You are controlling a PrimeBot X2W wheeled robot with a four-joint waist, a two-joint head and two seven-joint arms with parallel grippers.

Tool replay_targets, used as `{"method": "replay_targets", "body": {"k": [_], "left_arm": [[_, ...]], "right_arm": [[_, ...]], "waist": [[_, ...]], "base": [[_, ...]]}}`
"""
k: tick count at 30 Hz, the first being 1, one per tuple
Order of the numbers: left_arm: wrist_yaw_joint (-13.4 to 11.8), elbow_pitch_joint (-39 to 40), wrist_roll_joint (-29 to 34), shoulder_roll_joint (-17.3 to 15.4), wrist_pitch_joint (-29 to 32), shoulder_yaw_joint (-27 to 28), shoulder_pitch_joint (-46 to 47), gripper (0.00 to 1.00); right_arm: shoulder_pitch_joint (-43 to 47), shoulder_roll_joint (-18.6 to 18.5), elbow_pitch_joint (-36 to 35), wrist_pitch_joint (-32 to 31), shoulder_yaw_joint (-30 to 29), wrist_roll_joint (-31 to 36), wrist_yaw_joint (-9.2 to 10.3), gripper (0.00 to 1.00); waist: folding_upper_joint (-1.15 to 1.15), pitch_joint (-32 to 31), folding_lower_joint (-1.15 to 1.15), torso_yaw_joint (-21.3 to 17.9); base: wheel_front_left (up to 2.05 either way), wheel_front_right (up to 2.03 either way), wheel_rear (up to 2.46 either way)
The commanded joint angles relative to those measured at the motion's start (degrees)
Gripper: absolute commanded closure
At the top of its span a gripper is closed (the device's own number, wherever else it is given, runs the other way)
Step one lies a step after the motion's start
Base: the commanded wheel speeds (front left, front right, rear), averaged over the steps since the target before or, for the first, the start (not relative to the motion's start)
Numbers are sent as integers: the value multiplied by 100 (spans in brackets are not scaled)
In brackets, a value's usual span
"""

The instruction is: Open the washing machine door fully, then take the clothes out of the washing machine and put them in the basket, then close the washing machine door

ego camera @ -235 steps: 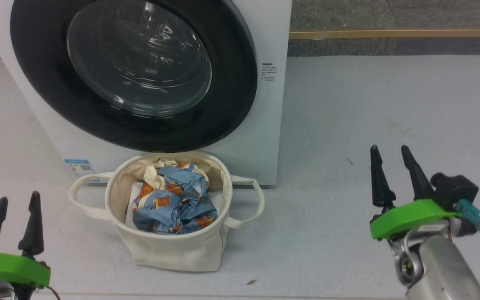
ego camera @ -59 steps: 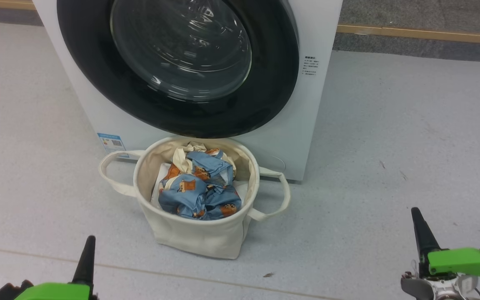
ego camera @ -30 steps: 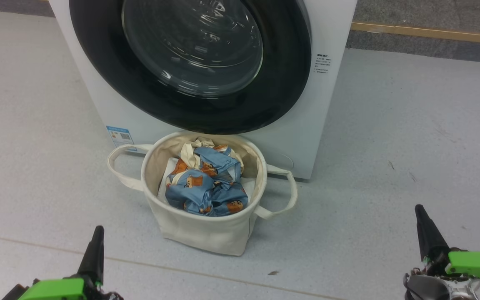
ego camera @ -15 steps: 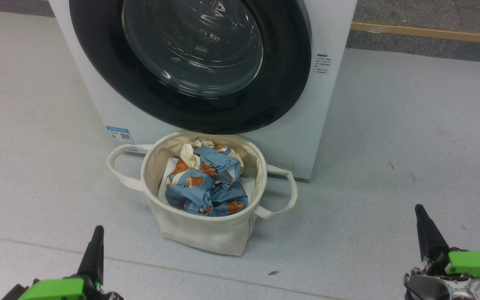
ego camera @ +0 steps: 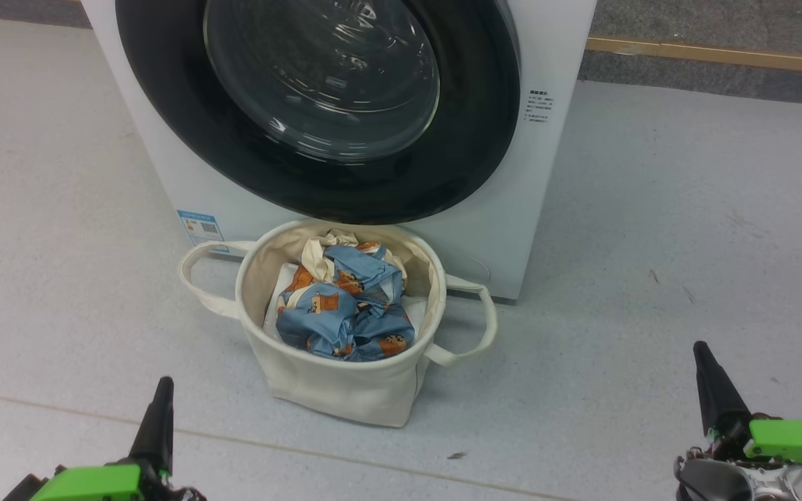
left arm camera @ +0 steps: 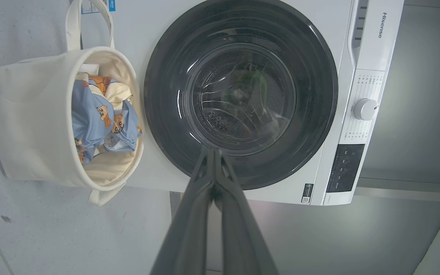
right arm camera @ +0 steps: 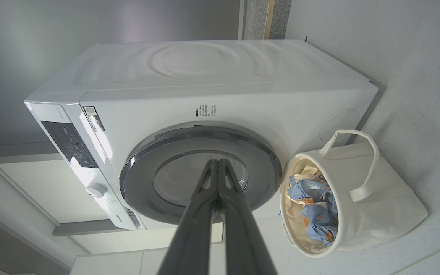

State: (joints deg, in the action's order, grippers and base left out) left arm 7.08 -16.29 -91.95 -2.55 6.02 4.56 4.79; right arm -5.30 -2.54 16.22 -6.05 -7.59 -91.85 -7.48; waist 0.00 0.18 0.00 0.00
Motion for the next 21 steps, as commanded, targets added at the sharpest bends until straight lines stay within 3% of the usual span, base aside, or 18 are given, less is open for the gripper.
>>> {"method": "replay_targets", "body": {"k": [1,21], "left_arm": [[41,223,-21,-32,48,197,140,100],[41,223,-21,-32,48,196,140,100]], "right_arm": [[-88,-33,-220,-43,108,-33,-1,100],[-88,-33,-220,-43,108,-33,-1,100]], "waist": [[0,0,0,0],[0,0,0,0]], "base": [[0,0,0],[0,0,0]]}}
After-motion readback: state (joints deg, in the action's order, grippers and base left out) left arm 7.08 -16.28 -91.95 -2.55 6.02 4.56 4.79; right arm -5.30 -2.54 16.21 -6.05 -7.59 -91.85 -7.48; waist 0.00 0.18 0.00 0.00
